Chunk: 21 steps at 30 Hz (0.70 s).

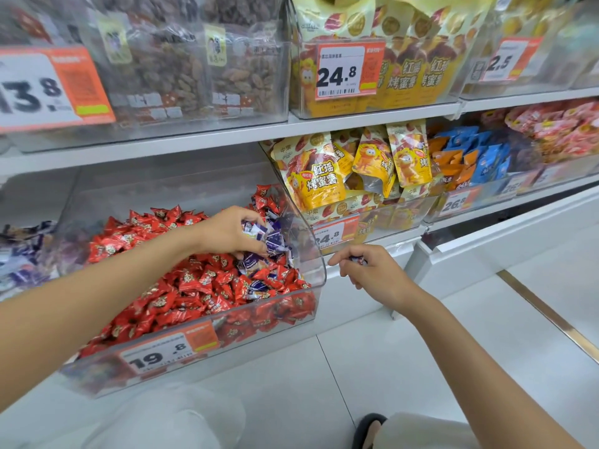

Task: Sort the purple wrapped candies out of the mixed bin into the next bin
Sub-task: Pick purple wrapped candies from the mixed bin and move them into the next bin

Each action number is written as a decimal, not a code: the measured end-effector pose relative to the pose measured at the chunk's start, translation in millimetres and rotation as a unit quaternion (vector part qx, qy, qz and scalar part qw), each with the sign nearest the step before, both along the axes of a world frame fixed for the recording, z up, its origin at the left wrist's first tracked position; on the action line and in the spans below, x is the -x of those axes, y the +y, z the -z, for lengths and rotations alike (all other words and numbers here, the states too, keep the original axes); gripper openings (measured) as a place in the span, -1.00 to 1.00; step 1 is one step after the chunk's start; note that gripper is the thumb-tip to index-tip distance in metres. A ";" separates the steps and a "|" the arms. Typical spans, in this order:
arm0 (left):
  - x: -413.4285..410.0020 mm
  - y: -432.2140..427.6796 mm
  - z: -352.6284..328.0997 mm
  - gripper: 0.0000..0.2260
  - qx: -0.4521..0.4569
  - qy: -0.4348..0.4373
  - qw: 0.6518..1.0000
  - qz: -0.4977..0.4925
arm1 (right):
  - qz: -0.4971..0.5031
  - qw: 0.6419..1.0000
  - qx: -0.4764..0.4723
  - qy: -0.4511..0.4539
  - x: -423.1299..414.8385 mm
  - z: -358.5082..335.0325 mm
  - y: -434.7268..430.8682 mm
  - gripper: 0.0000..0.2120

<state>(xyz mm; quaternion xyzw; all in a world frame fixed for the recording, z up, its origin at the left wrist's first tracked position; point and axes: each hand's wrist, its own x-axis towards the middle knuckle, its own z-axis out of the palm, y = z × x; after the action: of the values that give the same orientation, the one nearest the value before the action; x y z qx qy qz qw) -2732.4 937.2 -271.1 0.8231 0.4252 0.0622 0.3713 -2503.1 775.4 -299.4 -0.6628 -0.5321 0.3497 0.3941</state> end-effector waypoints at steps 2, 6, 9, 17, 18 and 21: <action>10.7 2.3 -6.1 -0.69 0.017 -0.017 0.999 -0.034 | 0.005 1.000 -0.003 0.005 2.9 -2.2 0.4 -0.74; 29.0 0.2 -24.8 -0.72 0.030 -0.111 0.988 -0.104 | 0.057 0.997 -0.048 0.037 1.9 -12.3 -0.5 -0.68; 55.2 0.2 -34.3 -0.81 0.021 -0.133 0.984 -0.119 | 0.078 0.992 -0.097 0.001 8.3 -34.8 -0.9 -0.73; 106.1 15.9 -30.8 -0.81 0.017 -0.142 0.981 -0.135 | -0.145 0.961 0.062 -0.228 98.4 -37.4 92.0 -0.60; 108.7 19.1 -28.7 -0.82 0.019 -0.152 0.979 -0.137 | -0.160 0.944 0.111 -0.266 102.3 -25.0 105.9 -0.56; 114.9 27.8 -20.8 -0.83 0.026 -0.164 0.976 -0.138 | -0.180 0.916 0.226 -0.279 108.4 5.9 131.9 -0.18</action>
<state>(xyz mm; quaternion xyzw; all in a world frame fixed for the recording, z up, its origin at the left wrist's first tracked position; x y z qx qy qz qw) -2847.4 965.0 -250.2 0.7255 0.4692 0.2358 0.4448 -2611.5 907.2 -305.3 -0.6975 -0.6380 0.3261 -0.0004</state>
